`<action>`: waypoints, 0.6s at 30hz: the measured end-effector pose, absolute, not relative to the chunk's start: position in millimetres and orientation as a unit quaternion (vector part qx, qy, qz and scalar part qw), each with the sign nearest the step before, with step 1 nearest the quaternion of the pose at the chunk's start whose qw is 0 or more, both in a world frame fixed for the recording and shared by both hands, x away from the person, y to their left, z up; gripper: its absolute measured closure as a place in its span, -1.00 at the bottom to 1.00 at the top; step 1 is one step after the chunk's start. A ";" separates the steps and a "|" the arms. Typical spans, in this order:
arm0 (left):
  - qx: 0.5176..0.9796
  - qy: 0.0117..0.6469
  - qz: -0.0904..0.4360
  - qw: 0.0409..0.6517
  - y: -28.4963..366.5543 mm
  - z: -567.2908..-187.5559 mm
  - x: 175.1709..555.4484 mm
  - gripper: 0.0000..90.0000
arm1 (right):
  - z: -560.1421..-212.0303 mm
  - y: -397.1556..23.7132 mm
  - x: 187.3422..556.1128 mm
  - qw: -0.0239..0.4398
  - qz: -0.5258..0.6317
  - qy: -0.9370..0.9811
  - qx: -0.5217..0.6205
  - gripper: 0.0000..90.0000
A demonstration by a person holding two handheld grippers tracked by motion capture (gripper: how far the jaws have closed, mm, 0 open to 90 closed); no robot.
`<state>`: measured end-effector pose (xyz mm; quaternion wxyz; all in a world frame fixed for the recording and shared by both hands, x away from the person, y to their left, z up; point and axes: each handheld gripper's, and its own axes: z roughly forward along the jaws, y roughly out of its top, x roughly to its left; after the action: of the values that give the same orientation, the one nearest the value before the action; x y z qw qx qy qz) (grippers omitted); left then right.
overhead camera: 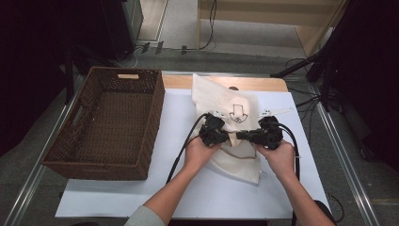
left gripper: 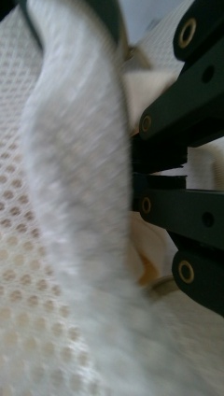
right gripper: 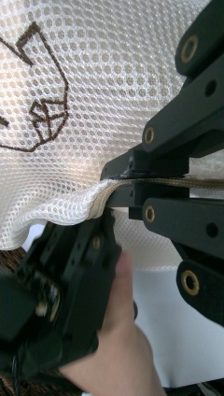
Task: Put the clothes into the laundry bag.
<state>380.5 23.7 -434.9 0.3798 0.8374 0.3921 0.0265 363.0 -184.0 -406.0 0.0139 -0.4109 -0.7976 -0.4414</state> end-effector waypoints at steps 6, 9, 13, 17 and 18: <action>0.844 0.378 0.016 0.381 39.7 -423.3 367.4 0.70 | -406.2 -183.6 362.7 0.012 -0.441 -0.799 -0.409 0.94; 0.847 0.372 0.012 0.379 46.3 -418.3 359.8 0.58 | -406.7 -183.6 363.1 0.014 -0.441 -0.798 -0.410 0.94; 0.847 0.368 -0.006 0.384 54.7 -414.5 351.6 0.42 | -407.4 -183.8 363.9 0.014 -0.440 -0.799 -0.409 0.93; 0.852 0.363 0.014 0.377 62.2 -411.0 342.8 0.25 | -407.5 -183.5 364.6 0.013 -0.441 -0.799 -0.408 0.93; 0.853 0.364 0.016 0.374 64.1 -410.2 341.9 0.20 | -407.6 -183.6 364.8 0.015 -0.441 -0.799 -0.408 0.93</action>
<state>341.9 64.1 -410.2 0.3745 0.8528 0.3635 0.0165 364.8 -183.6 -407.6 0.0148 -0.4080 -0.7993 -0.4409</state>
